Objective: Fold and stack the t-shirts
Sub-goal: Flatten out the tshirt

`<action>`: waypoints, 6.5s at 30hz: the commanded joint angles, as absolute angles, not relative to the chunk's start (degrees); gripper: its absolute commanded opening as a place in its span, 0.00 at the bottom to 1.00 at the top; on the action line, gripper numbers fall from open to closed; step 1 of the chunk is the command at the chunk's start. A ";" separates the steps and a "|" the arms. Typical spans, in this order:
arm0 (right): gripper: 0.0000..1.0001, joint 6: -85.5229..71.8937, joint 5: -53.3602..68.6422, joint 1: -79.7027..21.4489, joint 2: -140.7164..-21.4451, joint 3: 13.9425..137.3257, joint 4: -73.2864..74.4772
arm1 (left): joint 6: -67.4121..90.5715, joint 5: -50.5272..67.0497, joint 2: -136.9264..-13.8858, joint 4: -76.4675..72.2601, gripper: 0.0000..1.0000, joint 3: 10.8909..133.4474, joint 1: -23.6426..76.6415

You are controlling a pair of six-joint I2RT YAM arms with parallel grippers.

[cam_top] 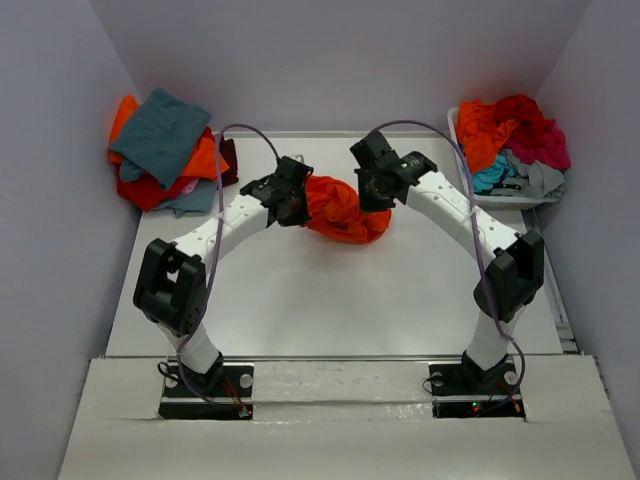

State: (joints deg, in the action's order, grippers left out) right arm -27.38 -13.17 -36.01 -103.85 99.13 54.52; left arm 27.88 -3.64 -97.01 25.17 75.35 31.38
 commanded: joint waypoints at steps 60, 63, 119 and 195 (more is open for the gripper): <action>0.07 -22.86 -27.78 -28.74 -74.11 118.39 59.17 | 19.34 -28.13 -63.82 32.27 0.05 100.81 24.52; 0.07 -21.45 -25.76 -28.74 -72.69 117.07 56.34 | 18.20 -28.13 -62.23 30.42 0.05 100.37 25.57; 0.07 -20.57 -22.33 -28.74 -75.15 97.73 59.50 | 14.07 -6.33 -118.03 37.17 0.05 131.22 45.43; 0.70 -24.87 -2.03 -20.57 -128.40 128.50 59.68 | 24.61 -10.11 -90.53 38.67 0.99 81.58 28.13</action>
State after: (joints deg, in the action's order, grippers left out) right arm -24.45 -4.82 -20.51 -126.65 126.74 59.33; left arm 23.62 -12.16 -93.60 38.41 86.80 29.26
